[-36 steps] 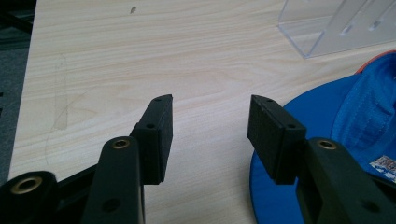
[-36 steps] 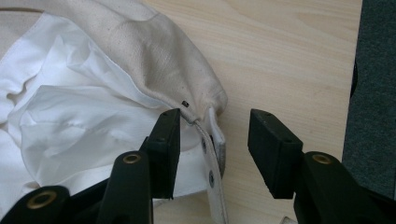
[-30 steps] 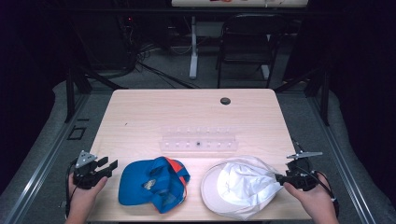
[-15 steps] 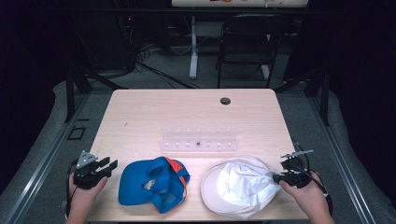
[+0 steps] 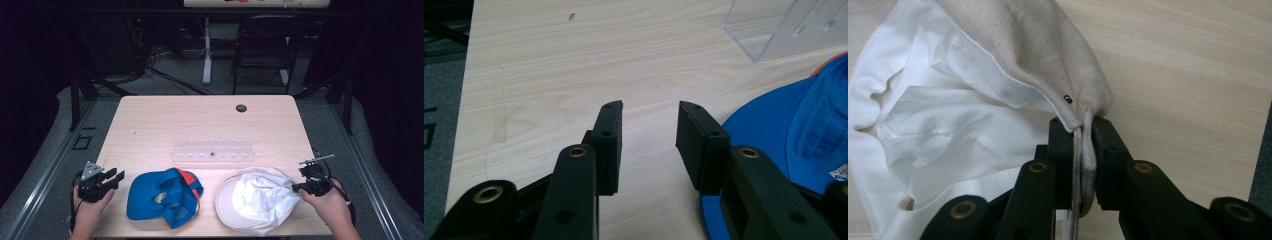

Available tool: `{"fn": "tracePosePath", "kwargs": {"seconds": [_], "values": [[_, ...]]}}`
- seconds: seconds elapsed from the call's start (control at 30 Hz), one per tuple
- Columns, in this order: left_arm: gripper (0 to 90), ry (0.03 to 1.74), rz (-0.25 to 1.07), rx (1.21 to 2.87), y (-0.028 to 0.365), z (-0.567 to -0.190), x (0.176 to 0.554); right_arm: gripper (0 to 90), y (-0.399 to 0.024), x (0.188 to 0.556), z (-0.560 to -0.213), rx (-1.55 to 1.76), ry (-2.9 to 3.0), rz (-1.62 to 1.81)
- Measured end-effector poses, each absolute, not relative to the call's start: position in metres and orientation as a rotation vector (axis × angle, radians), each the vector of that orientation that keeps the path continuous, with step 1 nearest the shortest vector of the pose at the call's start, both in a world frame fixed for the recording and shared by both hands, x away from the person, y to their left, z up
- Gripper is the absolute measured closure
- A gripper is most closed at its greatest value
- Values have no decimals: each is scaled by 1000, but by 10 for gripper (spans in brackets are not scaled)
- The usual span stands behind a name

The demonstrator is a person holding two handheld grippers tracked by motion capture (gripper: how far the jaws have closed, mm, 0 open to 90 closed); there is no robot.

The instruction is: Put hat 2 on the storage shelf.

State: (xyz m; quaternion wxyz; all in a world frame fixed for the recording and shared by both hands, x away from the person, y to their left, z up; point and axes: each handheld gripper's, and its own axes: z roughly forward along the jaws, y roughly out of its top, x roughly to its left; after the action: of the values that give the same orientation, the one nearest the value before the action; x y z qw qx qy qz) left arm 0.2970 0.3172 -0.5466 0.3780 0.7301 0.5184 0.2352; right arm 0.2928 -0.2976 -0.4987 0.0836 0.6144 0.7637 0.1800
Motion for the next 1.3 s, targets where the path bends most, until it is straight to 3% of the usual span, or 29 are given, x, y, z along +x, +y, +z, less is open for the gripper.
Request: {"fn": "tracePosePath", "kwargs": {"seconds": [1.3], "values": [[580, 1351, 591, 1876, 319, -548, 298, 819, -289, 314, -445, 2085, 2449, 514]]}}
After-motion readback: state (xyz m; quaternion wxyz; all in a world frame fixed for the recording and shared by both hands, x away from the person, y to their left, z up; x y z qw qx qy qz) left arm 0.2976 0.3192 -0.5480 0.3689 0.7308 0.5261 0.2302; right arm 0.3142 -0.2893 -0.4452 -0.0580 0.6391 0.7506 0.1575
